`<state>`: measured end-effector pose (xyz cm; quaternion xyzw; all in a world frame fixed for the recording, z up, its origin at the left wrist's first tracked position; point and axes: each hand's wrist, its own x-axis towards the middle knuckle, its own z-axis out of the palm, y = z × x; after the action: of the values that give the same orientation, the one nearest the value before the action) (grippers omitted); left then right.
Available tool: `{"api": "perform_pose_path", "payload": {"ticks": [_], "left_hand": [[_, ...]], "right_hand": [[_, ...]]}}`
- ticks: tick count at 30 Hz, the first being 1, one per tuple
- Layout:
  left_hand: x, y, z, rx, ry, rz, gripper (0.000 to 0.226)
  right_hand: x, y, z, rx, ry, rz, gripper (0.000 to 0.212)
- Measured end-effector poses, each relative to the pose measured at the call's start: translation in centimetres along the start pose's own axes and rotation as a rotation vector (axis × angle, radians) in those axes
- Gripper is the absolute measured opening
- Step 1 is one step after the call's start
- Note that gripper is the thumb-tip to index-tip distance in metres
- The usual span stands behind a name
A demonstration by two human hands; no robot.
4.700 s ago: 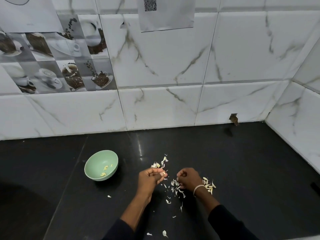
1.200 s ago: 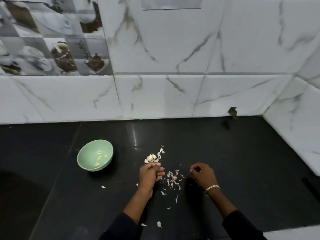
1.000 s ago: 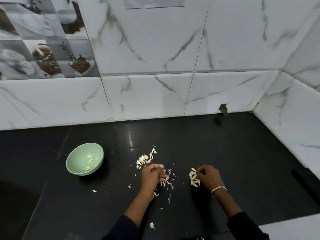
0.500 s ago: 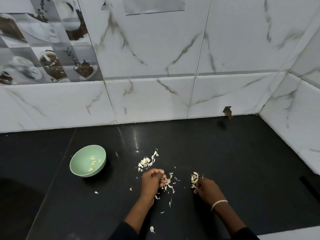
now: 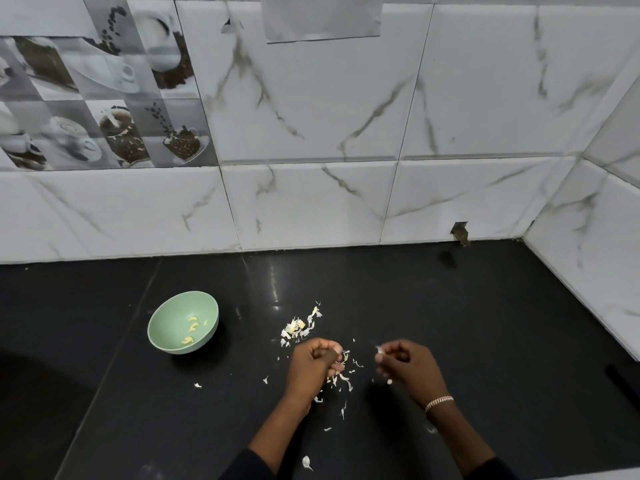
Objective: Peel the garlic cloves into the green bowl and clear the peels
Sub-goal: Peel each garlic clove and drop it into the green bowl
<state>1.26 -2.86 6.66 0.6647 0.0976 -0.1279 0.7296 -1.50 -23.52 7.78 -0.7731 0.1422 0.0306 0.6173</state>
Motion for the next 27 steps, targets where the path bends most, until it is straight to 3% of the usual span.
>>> {"api": "perform_pose_path", "payload": {"ticks": [3,6,15,21,27], "left_hand": [[-0.2,1.2,0.1,0.028,-0.062,0.075,0.011],[-0.4,2.3,-0.2,0.041,-0.088,0.129,0.015],[-0.6,4.0,-2.8,0.035,-0.044,0.172,0.014],[-0.4,4.4,-4.2,0.034,0.015,0.177,0.007],[-0.4,4.9,-4.3,0.336,0.180,0.298,0.009]], "right_hand": [[0.6,-2.1,2.0,0.307,-0.060,0.002,0.017],[1.1,-3.4,3.9,0.393,-0.136,-0.016,0.025],[2.7,-5.2,7.5,0.227,-0.213,-0.162,0.009],[2.9,-6.2,8.5,0.214,-0.266,-0.178,0.013],[2.4,-6.3,9.1,0.031,-0.194,-0.217,0.011]]}}
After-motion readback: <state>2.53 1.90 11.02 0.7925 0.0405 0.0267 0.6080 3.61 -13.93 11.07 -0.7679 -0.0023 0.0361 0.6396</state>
